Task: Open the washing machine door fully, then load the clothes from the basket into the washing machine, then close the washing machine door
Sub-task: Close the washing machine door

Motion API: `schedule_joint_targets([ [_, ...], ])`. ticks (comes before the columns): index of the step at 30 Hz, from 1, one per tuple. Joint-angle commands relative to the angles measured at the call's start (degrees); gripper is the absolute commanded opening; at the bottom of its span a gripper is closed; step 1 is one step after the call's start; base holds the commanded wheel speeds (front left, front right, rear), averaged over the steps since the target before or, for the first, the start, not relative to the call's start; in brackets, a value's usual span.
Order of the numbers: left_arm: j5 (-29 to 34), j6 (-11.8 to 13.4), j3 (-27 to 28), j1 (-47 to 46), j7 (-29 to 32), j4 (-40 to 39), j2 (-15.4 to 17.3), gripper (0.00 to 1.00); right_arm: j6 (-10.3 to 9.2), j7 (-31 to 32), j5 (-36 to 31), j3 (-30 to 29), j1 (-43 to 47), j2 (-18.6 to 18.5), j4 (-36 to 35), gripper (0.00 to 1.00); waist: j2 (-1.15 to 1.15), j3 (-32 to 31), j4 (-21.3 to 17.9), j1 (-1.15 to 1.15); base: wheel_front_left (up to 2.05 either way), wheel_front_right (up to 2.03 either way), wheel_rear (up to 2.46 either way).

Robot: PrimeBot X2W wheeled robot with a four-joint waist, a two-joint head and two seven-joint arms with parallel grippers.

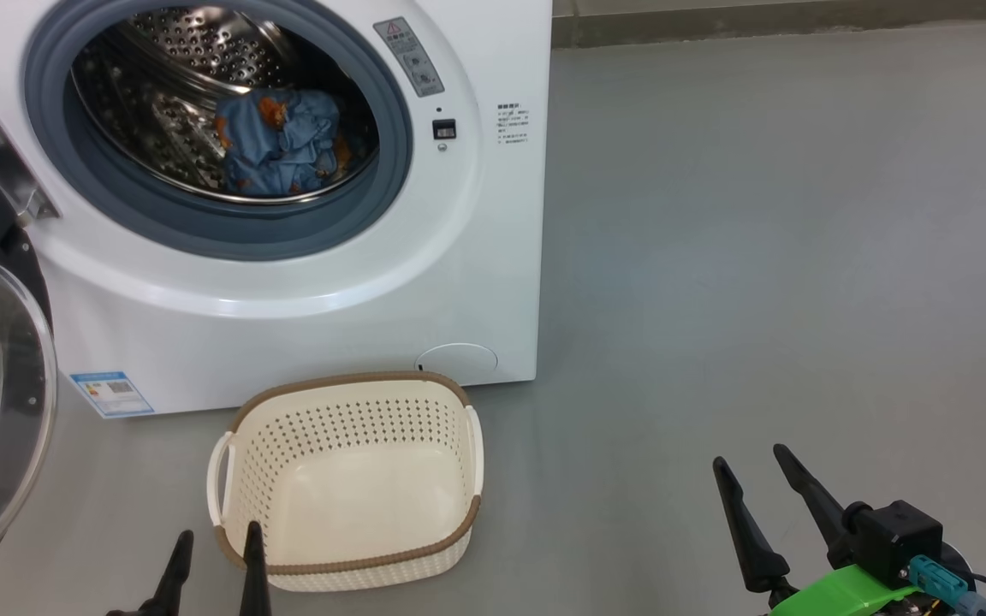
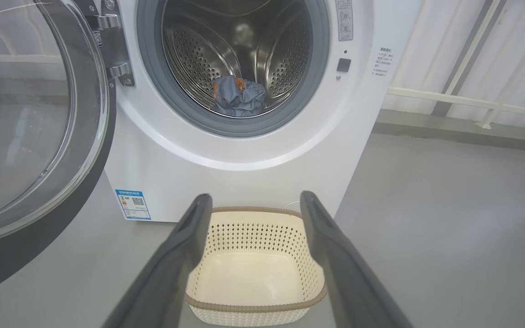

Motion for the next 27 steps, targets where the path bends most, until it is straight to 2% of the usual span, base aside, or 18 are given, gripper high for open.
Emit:
schedule_joint_targets([
  [1,0.7,-0.1,1.81,-2.45,-0.37,-1.02,0.16,1.0,0.09,-0.63,0.7,1.59,-2.1,-0.17,-1.29,1.0,0.0,-0.05,-0.03,0.0,0.0,0.0,0.0],
  [15,0.85,-0.11,1.63,-2.43,-0.37,-0.88,0.03,1.0,0.09,-0.65,0.93,2.13,-1.78,-0.17,-1.33,1.0,0.0,-0.27,1.19,0.0,0.0,0.0,0.0],
  [21,0.84,0.13,2.0,-2.37,-0.37,-1.26,0.04,1.0,0.09,-0.63,1.14,3.66,-1.8,-0.17,-1.63,1.0,0.0,0.01,4.15,0.0,0.0,0.0,0.0],
  [27,0.9,0.29,2.12,-2.09,-0.37,-1.77,0.04,1.0,0.09,-0.59,0.26,4.7,-1.78,-0.17,-1.61,1.0,0.0,0.27,8.73,0.0,0.0,0.0,0.0],
])
